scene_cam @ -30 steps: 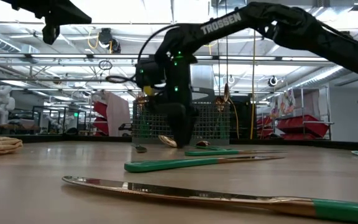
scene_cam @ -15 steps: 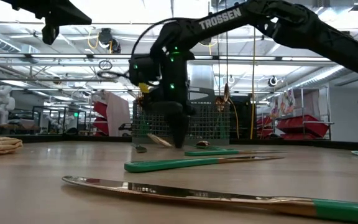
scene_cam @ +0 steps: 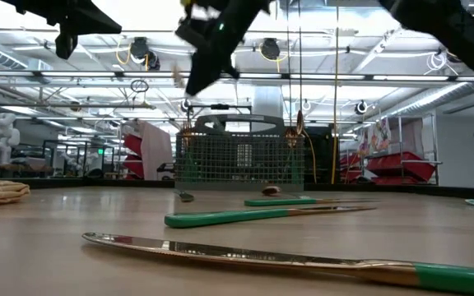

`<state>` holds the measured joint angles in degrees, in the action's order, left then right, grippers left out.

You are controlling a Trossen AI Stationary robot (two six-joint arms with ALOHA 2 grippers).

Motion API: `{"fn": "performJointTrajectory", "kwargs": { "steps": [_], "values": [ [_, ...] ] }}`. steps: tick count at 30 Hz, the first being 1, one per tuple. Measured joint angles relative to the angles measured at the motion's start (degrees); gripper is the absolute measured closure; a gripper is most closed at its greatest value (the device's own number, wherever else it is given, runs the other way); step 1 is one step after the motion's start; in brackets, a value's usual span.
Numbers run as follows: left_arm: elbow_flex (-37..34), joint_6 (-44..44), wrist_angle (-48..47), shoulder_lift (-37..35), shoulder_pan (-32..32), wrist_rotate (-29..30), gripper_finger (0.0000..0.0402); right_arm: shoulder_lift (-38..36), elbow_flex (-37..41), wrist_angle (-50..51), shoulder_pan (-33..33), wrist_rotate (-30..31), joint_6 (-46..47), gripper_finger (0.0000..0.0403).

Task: Sort silverware
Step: Put the green spoon into the silverware basket

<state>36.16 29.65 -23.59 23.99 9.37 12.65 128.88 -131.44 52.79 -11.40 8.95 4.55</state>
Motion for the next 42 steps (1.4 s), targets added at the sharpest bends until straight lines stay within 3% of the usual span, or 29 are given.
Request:
{"fn": "performJointTrajectory", "kwargs": {
  "steps": [3, 6, 12, 22, 30, 33, 37, 42],
  "values": [
    [0.0, 0.0, 0.0, 0.0, 0.0, 0.1, 0.0395, -3.1, 0.0, -5.5, -0.9, 10.1, -2.3, 0.0403],
    [0.0, 0.0, 0.0, 0.0, 0.0, 0.1, 0.0395, -6.3, 0.0, -8.7, -3.3, 13.8, -3.9, 0.0403],
    [0.0, 0.0, 0.0, 0.0, 0.0, 0.1, 0.0395, -10.4, 0.0, -4.2, -10.8, 14.3, -2.3, 0.0403],
    [0.0, 0.0, -1.8, 0.0, 0.0, 0.0, 0.0395, -14.5, 0.0, -0.8, -16.1, 13.1, -7.4, 0.0403],
    [0.0, 0.0, -3.3, 0.0, 0.0, 0.0, 0.0395, -22.5, 0.0, 12.1, -21.6, 4.6, -11.6, 0.0403],
    [0.0, 0.1, -3.1, 0.0, 0.0, 0.0, 0.0395, -25.1, 0.9, 14.8, -22.6, 4.4, -12.6, 0.0403],
    [0.0, 0.1, -2.9, 0.0, 0.0, 0.0, 0.0395, -32.8, 12.9, 9.8, -24.2, -0.5, -12.3, 0.0403],
    [0.0, 0.1, -2.9, 0.0, 0.0, 0.1, 0.0395, -48.8, 45.3, -23.7, -25.2, -4.4, -6.6, 0.0403]
  ]
}}
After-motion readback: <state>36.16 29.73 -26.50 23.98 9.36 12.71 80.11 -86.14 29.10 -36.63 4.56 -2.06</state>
